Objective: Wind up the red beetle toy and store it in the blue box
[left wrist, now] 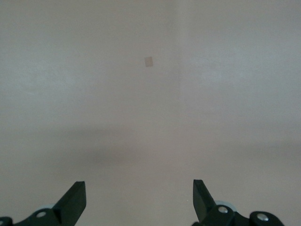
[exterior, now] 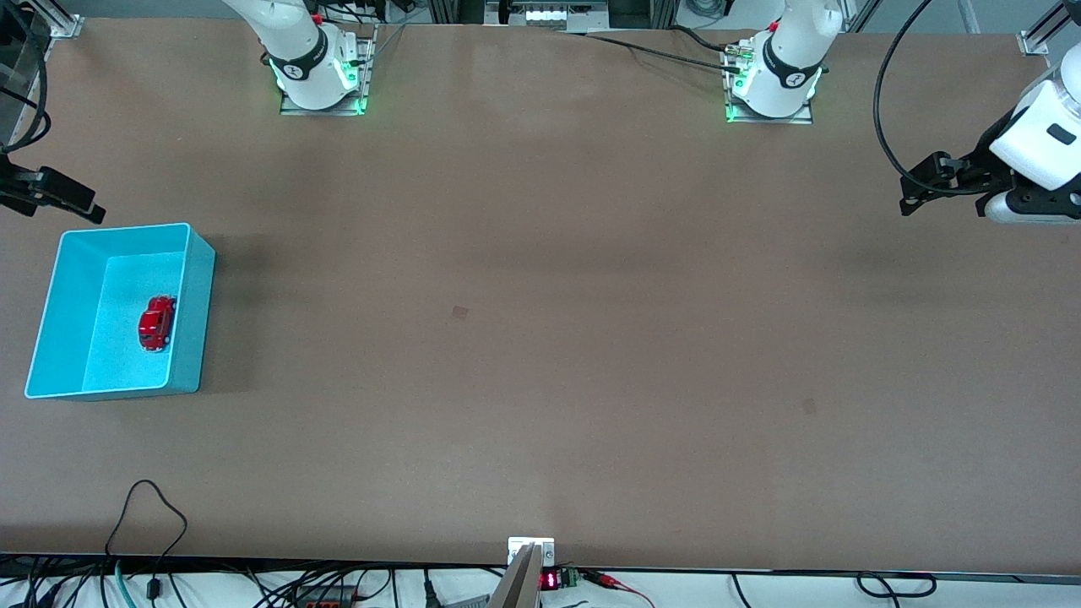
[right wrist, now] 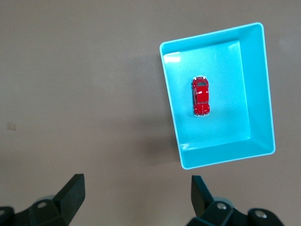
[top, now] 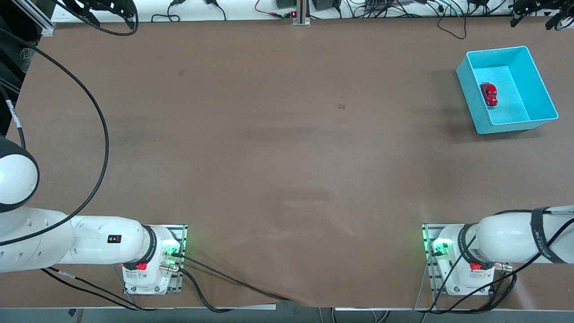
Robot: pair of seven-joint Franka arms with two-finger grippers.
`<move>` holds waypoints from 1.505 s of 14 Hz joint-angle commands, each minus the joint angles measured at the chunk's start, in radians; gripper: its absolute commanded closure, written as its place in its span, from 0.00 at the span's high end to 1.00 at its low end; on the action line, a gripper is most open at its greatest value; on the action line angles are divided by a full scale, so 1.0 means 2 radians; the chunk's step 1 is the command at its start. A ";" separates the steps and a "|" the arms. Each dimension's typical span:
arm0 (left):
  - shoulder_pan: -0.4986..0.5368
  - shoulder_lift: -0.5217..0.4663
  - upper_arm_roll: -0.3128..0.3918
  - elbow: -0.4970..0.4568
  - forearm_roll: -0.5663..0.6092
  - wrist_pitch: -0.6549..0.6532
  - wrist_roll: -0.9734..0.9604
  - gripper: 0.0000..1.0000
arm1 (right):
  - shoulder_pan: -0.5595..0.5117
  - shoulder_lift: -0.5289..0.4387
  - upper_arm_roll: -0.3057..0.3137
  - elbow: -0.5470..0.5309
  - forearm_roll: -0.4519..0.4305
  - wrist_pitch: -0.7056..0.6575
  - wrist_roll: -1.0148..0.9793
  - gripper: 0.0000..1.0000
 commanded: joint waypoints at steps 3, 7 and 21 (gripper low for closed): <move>0.000 0.007 -0.001 0.016 -0.001 -0.011 0.003 1.00 | 0.002 -0.001 0.008 0.004 -0.005 -0.009 -0.002 1.00; 0.000 0.007 -0.001 0.016 -0.001 -0.011 0.003 1.00 | -0.029 0.005 0.048 0.004 0.000 -0.008 0.001 1.00; 0.000 0.007 -0.001 0.016 -0.001 -0.011 0.003 1.00 | -0.022 -0.007 0.058 0.004 -0.003 -0.027 0.008 1.00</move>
